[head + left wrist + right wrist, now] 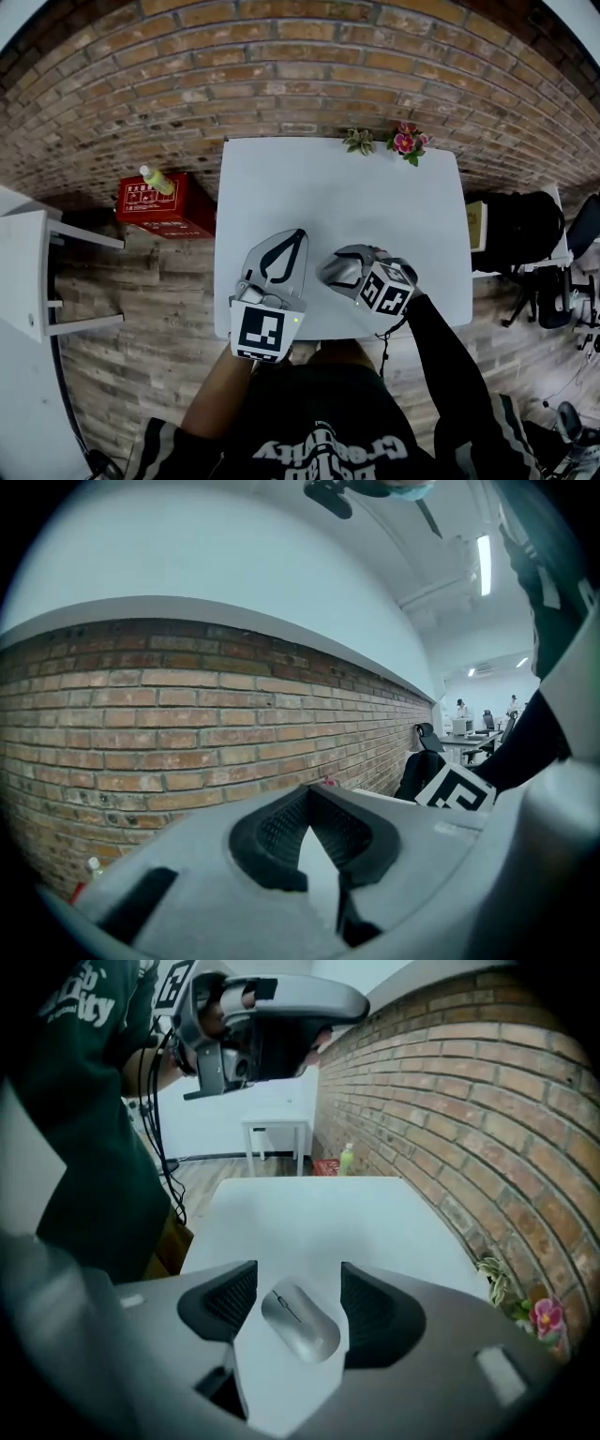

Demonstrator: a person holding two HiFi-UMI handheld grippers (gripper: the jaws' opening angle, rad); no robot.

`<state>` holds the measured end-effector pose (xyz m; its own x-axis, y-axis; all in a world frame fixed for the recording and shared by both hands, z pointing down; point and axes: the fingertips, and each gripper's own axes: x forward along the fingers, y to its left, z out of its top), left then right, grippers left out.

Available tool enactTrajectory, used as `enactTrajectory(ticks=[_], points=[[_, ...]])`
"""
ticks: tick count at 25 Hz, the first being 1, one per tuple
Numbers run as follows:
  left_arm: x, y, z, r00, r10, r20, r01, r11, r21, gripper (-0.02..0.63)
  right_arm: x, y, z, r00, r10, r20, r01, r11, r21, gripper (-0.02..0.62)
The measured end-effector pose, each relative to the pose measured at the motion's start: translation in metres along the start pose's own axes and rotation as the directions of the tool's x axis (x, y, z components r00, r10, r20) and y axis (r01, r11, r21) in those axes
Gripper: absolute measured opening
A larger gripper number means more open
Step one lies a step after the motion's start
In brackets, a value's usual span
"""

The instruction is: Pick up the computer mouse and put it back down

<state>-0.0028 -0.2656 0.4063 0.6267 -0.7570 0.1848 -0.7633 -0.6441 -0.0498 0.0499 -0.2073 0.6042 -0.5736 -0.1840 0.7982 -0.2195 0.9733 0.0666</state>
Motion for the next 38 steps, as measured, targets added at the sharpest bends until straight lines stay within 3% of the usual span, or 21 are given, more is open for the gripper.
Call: enactTrajectory(ticks=[7,11,18,22,25,28,38], points=[[0.006,0.004,-0.008,0.998,0.064,-0.025,-0.065,0.998,-0.018,0.006,0.024,0.010,-0.035,0.976,0.161,-0.145,-0.185,0.969,-0.165,0.322],[0.006,0.007,-0.011,0.994,0.099,-0.036,-0.100,0.995,-0.023,0.006,0.033,0.012,-0.061,0.941,0.194,-0.277,-0.272,0.921,-0.279,0.327],[-0.003,0.015,-0.017,0.987,0.150,-0.049,-0.152,0.988,-0.024,0.006,0.048,0.010,-0.081,0.885,0.230,-0.405,-0.383,0.854,-0.352,0.328],[-0.011,0.022,-0.019,0.983,0.174,-0.060,-0.175,0.984,-0.024,0.006,0.059,0.011,-0.082,0.859,0.230,-0.458,-0.428,0.814,-0.392,0.326],[-0.015,0.026,-0.016,0.981,0.187,-0.055,-0.188,0.982,-0.020,0.006,0.067,0.010,-0.086,0.837,0.216,-0.503,-0.452,0.791,-0.413,0.283],[-0.018,0.030,-0.014,0.978,0.202,-0.049,-0.204,0.979,-0.022,0.006,0.074,0.011,-0.093,0.813,0.184,-0.552,-0.471,0.765,-0.439,0.307],[-0.016,0.032,-0.015,0.979,0.199,-0.045,-0.201,0.979,-0.034,0.006,0.075,0.013,-0.092,0.804,0.171,-0.569,-0.473,0.764,-0.439,0.308]])
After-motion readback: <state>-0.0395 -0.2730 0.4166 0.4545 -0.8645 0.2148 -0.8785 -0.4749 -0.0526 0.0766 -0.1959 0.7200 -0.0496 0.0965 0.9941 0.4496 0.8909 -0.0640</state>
